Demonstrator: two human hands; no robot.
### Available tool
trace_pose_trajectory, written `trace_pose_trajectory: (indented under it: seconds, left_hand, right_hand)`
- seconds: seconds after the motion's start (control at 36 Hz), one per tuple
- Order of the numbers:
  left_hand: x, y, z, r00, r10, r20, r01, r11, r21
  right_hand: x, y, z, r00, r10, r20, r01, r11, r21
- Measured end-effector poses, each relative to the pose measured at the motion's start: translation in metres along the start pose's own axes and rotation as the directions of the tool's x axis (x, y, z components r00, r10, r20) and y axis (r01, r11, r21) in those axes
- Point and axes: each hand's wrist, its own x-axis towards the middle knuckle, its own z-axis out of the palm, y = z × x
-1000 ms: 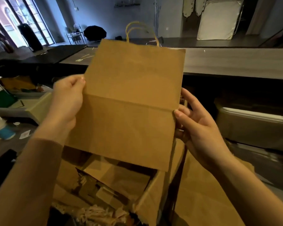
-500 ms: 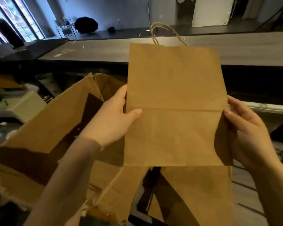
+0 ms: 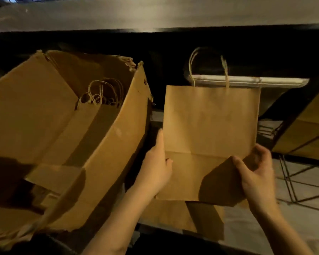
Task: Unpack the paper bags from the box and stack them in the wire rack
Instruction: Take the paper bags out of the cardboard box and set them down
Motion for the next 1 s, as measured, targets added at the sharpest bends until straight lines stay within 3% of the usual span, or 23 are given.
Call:
trace_pose_trajectory:
  seconds: [0.17, 0.44, 0.75, 0.89, 1.0]
  left_hand:
    - [0.005, -0.03, 0.016, 0.99, -0.117, 0.079, 0.111, 0.991, 0.079]
    - [0.017, -0.052, 0.016, 0.977, -0.211, 0.033, 0.205, 0.97, 0.129]
    - [0.027, -0.066, 0.026, 0.919, -0.34, 0.2, 0.362, 0.929, -0.08]
    - [0.028, -0.058, 0.025, 0.961, -0.246, 0.13, 0.25, 0.968, -0.019]
    - [0.025, -0.037, 0.017, 0.998, -0.057, 0.038, 0.051, 0.99, 0.134]
  right_hand:
    - [-0.015, 0.03, 0.007, 0.992, 0.12, 0.043, -0.116, 0.99, -0.081]
    - [-0.022, 0.042, 0.03, 0.954, 0.13, 0.269, -0.065, 0.97, -0.235]
    - [-0.029, 0.056, 0.037, 0.955, 0.181, 0.233, -0.124, 0.963, -0.239]
    - [-0.026, 0.055, 0.034, 0.974, 0.172, 0.147, -0.139, 0.967, -0.213]
    - [-0.018, 0.037, 0.033, 0.996, 0.029, 0.084, -0.004, 0.96, -0.281]
